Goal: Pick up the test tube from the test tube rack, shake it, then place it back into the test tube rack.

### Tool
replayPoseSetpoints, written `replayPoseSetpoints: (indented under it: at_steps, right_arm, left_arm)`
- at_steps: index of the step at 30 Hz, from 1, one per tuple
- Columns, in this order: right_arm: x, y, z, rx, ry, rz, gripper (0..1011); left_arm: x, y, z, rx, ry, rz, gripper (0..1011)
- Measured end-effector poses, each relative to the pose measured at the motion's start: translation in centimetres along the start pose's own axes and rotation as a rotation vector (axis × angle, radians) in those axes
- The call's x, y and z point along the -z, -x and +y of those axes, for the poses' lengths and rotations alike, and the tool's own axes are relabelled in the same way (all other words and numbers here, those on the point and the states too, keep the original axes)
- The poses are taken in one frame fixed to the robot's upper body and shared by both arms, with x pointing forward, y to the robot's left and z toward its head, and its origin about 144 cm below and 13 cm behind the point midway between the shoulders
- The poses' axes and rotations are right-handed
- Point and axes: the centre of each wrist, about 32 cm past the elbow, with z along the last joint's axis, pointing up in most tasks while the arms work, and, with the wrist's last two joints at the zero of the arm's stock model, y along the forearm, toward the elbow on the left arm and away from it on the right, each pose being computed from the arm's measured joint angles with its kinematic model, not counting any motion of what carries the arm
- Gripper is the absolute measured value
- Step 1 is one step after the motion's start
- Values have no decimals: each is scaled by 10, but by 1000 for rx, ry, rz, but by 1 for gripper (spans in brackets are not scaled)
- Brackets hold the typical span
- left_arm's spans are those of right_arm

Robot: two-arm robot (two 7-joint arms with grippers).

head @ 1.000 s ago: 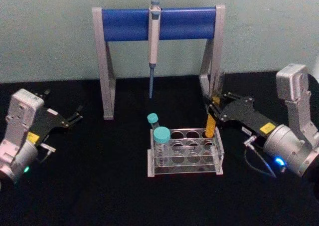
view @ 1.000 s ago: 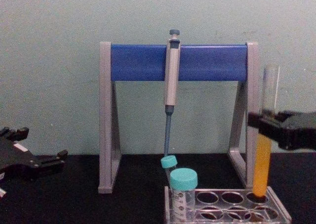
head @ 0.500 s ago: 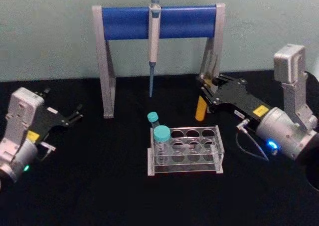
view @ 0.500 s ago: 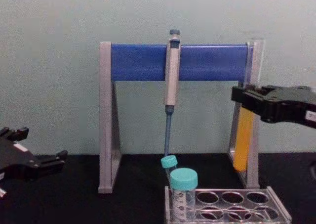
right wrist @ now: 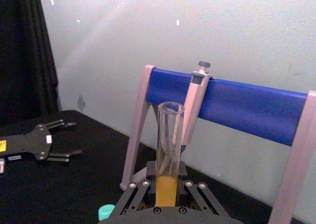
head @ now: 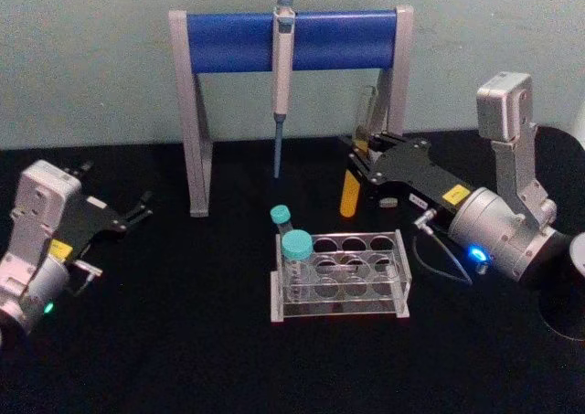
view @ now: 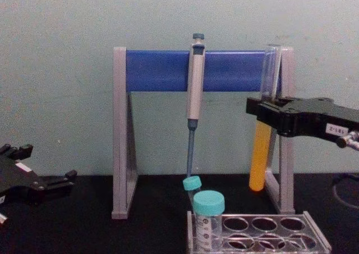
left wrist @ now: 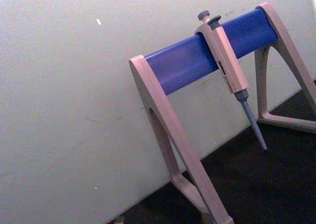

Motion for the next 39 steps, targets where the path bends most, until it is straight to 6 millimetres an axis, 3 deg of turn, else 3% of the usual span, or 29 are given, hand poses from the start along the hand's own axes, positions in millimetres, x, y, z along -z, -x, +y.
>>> replayPoseSetpoints:
  at_steps: [13,23,28,39]
  right_arm:
    - [-1,-6,-24,78,30,-11,233]
    - [-3,5,-43,21,60,6,233]
    - [-2,12,-38,-43,67,30,232]
    - [4,13,-6,-57,35,40,232]
  left_arm:
    - [0,0,0,0,0,0,1002]
    - [0,0,0,0,0,0,1001]
    - [0,0,0,0,0,0,1001]
    - [0,0,0,0,0,0,1001]
